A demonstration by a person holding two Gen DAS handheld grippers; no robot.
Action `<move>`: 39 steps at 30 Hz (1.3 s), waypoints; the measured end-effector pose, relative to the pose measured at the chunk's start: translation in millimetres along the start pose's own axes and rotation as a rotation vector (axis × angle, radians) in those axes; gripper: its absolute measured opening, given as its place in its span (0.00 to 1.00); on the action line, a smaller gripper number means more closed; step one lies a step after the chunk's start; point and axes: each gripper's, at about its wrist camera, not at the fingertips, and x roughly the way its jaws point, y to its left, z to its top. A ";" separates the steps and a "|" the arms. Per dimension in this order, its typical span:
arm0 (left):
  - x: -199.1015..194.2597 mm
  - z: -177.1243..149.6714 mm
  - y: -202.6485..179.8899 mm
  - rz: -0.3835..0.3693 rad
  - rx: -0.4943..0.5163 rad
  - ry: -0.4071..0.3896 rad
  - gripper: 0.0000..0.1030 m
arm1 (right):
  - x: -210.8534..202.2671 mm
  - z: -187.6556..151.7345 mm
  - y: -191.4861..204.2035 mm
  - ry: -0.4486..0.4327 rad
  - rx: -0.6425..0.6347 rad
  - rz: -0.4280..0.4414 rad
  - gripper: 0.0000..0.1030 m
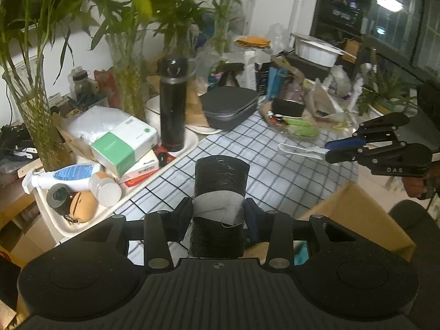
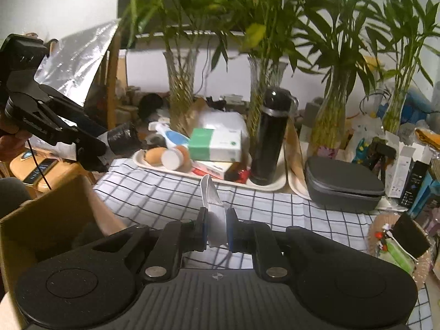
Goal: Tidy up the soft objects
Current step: 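Carry the cylinder and strap to the box and open both tools inside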
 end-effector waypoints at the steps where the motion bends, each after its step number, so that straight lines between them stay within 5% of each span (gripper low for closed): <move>1: -3.0 -1.2 -3.6 -0.001 0.001 0.000 0.39 | -4.4 -1.0 3.5 -0.004 0.001 0.003 0.15; 16: -39.4 -34.9 -44.6 -0.044 -0.052 0.027 0.39 | -66.2 -24.6 46.2 -0.060 0.032 0.029 0.15; 24: -43.4 -57.3 -64.6 -0.131 0.025 0.080 0.41 | -86.8 -37.2 61.3 -0.080 0.047 0.051 0.15; 39: -57.5 -74.3 -62.9 0.001 0.014 0.038 0.47 | -94.5 -57.4 73.7 -0.059 0.077 0.094 0.15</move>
